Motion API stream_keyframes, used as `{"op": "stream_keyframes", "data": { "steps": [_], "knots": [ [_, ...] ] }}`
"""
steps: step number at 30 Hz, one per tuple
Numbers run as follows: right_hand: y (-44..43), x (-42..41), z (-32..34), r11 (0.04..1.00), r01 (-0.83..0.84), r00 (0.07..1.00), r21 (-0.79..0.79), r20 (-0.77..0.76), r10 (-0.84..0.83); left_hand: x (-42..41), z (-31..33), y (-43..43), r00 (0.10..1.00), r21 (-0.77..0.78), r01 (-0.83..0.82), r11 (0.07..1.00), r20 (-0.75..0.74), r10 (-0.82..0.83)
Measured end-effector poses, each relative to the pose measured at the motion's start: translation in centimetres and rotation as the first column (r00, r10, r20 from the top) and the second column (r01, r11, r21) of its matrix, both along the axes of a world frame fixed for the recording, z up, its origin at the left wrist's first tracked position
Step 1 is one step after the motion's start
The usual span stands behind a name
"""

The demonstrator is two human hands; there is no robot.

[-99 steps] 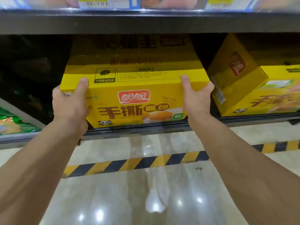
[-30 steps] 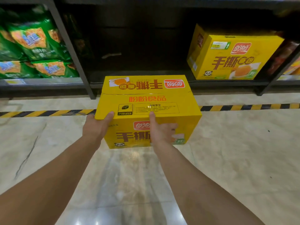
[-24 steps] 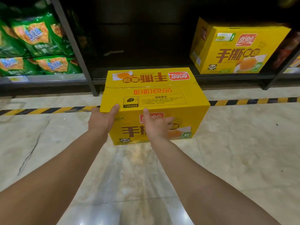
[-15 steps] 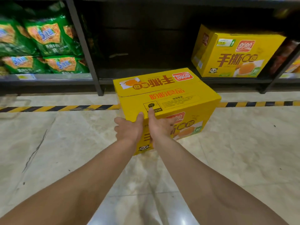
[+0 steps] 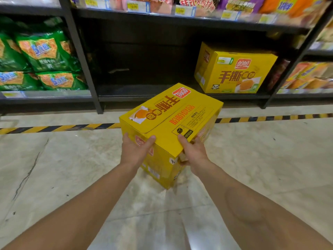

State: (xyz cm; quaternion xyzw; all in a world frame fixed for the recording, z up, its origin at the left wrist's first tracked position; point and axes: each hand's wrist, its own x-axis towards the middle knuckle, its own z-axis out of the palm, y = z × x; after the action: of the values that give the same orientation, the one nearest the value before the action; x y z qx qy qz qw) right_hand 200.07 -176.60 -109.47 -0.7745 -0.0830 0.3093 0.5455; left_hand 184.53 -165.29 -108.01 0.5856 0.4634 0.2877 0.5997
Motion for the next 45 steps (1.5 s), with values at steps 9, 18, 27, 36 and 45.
{"op": "stream_keyframes", "data": {
  "steps": [9,18,27,36,45],
  "knots": [
    [-3.3,0.7,2.8,0.991,-0.115,0.990,0.064,-0.079,0.120,-2.4,0.3,3.3,0.995,0.053,0.101,0.993,-0.002,-0.101],
    [-4.8,-0.8,1.6,0.973,0.050,0.985,-0.224,-0.147,-0.084,-0.9,-0.3,0.4,0.991,0.173,-0.023,0.985,-0.126,0.045],
    [-7.0,-1.1,1.8,0.963,0.267,0.930,-0.046,-0.251,-0.270,1.9,-0.2,-4.9,0.957,0.138,-0.045,0.989,-0.279,0.082],
    [-10.0,2.4,2.2,0.952,0.304,0.933,0.037,-0.212,-0.290,2.0,-1.0,-5.0,0.964,-0.073,0.213,0.974,-0.145,-0.221],
    [-5.6,-2.2,0.3,0.933,0.359,0.904,0.011,-0.251,-0.345,4.2,-1.6,-9.4,0.978,-0.041,0.181,0.983,-0.099,-0.184]
  ]
}}
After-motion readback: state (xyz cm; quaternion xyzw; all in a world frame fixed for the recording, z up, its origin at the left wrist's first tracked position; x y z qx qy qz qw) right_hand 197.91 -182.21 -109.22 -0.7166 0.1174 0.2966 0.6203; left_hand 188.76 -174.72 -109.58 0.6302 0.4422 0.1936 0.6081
